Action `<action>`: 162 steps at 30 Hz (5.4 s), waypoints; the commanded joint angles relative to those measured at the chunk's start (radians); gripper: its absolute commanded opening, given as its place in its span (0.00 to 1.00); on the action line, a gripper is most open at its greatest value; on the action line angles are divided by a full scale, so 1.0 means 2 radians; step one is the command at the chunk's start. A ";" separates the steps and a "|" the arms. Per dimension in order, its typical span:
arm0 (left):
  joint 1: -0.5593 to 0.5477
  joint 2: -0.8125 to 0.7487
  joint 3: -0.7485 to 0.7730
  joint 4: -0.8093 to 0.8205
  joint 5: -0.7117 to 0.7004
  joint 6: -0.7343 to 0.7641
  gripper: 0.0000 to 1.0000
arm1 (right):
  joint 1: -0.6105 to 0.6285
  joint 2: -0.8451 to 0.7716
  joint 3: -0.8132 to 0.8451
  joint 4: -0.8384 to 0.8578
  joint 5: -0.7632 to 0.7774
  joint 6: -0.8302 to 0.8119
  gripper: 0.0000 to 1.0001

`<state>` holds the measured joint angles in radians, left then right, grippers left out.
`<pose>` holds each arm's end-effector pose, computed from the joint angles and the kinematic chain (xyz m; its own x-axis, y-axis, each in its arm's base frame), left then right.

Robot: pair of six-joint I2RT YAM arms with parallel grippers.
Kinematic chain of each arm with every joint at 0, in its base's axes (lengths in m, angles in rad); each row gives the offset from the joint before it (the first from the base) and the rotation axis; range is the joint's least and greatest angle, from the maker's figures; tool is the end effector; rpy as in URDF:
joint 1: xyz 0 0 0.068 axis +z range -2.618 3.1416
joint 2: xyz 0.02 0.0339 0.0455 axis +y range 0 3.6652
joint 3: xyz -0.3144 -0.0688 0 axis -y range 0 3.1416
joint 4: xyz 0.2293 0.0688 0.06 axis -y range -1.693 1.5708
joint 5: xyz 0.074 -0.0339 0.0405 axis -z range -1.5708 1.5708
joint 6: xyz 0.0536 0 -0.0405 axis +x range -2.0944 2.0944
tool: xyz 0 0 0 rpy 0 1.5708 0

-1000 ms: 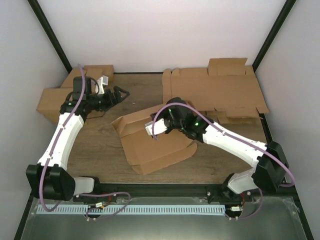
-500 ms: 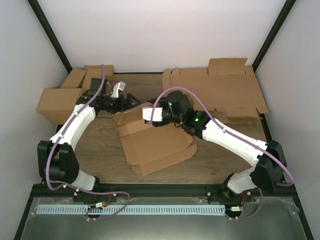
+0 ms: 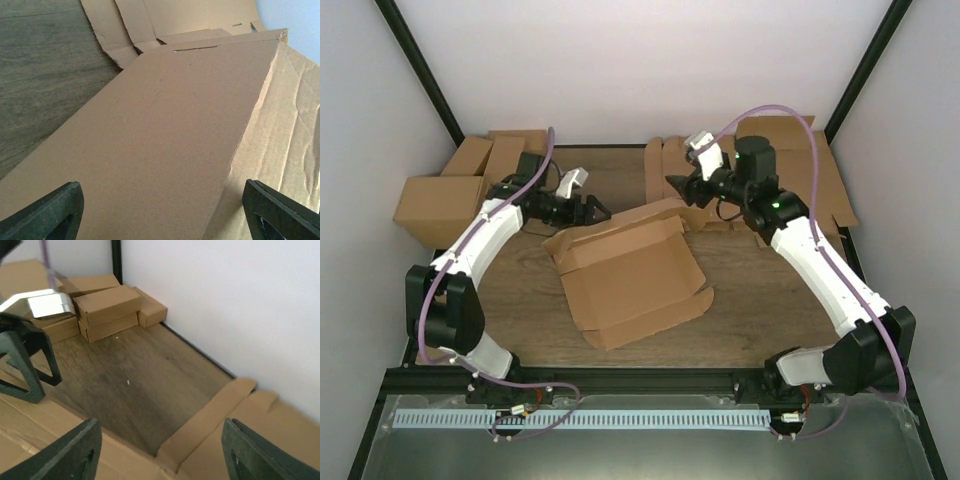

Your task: Fold the paper box

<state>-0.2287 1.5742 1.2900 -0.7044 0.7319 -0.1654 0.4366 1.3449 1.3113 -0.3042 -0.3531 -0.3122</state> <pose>0.3041 -0.1076 0.3261 -0.8891 0.0812 -0.4504 0.3854 0.6637 -0.6411 0.2622 0.1428 0.4310 -0.0731 -0.3522 -0.9331 -0.7512 0.6348 -0.1807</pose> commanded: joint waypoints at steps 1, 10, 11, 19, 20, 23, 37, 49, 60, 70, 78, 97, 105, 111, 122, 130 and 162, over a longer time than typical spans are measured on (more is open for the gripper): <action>-0.003 0.014 0.026 -0.022 -0.017 0.042 0.89 | -0.061 -0.006 -0.024 -0.044 -0.060 0.098 0.63; -0.006 0.040 0.062 -0.021 -0.028 0.048 0.89 | -0.103 -0.020 -0.074 -0.025 -0.110 0.107 0.72; -0.007 0.042 0.066 -0.018 -0.027 0.048 0.89 | -0.103 -0.019 -0.076 -0.021 -0.115 0.113 0.73; -0.018 0.056 0.084 -0.023 -0.044 0.062 0.89 | -0.103 0.057 -0.022 -0.027 -0.143 0.167 0.75; -0.019 0.058 0.085 -0.024 -0.047 0.063 0.88 | -0.103 0.066 -0.013 -0.030 -0.141 0.171 0.75; -0.028 0.059 0.087 -0.025 -0.064 0.068 0.88 | -0.103 0.092 0.010 -0.047 -0.141 0.170 0.72; -0.062 0.055 0.118 -0.025 -0.145 0.082 0.91 | -0.088 0.128 0.001 -0.082 -0.120 0.118 0.68; -0.133 0.058 0.145 -0.047 -0.184 0.157 1.00 | -0.069 0.133 -0.008 -0.080 -0.099 0.102 0.68; -0.177 0.058 0.141 -0.051 -0.265 0.169 1.00 | -0.066 0.142 0.007 -0.082 -0.092 0.104 0.68; -0.221 0.043 0.095 -0.025 -0.412 0.169 0.95 | -0.063 0.132 0.010 -0.075 -0.065 0.120 0.70; -0.248 0.008 0.058 0.008 -0.525 0.170 0.87 | -0.067 0.116 0.008 -0.064 -0.029 0.133 0.71; -0.267 -0.003 0.049 0.032 -0.581 0.209 0.21 | -0.089 0.097 0.012 -0.060 -0.003 0.152 0.71; -0.265 -0.002 0.056 0.004 -0.585 0.192 0.04 | -0.118 0.055 -0.035 -0.027 0.004 0.170 0.71; -0.263 0.007 0.080 -0.049 -0.534 0.138 0.04 | -0.119 0.037 -0.074 -0.026 -0.025 0.178 0.70; -0.251 0.049 0.225 -0.169 -0.406 0.046 0.04 | -0.105 0.030 -0.170 -0.008 -0.114 0.242 0.67; -0.209 0.056 0.205 -0.191 -0.321 -0.020 0.04 | -0.105 0.033 -0.213 0.001 -0.127 0.253 0.68; -0.278 0.002 0.035 -0.141 -0.678 0.088 0.04 | -0.105 0.208 -0.093 0.106 -0.195 0.136 0.61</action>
<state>-0.7494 1.5887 1.4006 -1.0241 -0.5205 -0.0242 0.2222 1.7554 1.0092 -0.1577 -0.6548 0.0635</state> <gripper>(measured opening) 0.039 0.606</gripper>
